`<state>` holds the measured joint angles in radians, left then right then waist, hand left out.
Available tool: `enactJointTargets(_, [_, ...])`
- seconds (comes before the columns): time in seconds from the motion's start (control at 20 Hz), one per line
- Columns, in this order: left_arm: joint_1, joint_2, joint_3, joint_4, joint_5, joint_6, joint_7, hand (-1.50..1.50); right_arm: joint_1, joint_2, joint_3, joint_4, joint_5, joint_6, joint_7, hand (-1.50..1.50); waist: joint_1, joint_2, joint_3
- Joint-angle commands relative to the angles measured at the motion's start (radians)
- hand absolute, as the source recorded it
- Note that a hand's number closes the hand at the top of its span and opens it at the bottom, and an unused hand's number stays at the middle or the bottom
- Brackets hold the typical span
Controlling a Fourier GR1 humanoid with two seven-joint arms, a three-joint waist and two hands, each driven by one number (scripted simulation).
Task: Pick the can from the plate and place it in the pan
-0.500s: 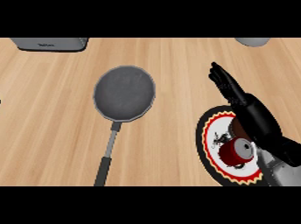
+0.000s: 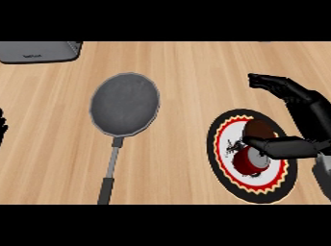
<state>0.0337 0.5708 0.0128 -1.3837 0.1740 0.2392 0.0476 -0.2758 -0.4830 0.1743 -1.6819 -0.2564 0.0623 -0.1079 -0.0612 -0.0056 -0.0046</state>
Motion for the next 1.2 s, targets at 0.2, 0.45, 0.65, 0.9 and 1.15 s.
enactJointTargets(0.2, [-0.081,-0.022,-0.045,0.066,-0.022,-0.031,0.132,0.00,0.302,0.097,-0.199,0.081,-0.147,0.012,-0.270,-1.50,0.040,0.006,0.006])
enactJointTargets(0.45, [-0.137,-0.071,-0.059,0.061,-0.070,-0.005,0.181,0.00,0.299,-0.012,-0.193,-0.033,-0.049,0.077,-0.197,-1.50,0.052,0.005,0.005])
enactJointTargets(0.65, [-0.106,-0.051,-0.046,0.073,-0.051,-0.047,0.150,0.00,0.319,-0.204,-0.268,-0.164,-0.040,0.104,-0.011,-1.50,0.049,0.003,0.003])
enactJointTargets(0.9, [-0.135,-0.067,-0.055,0.072,-0.066,-0.027,0.175,0.00,0.269,-0.395,-0.221,-0.246,0.103,0.162,0.178,-1.50,0.059,0.005,0.001])
enactJointTargets(1.15, [-0.162,-0.059,-0.046,0.097,-0.063,-0.049,0.184,0.00,0.195,-0.490,-0.097,-0.360,0.189,0.217,0.437,-1.50,0.076,0.008,0.000])
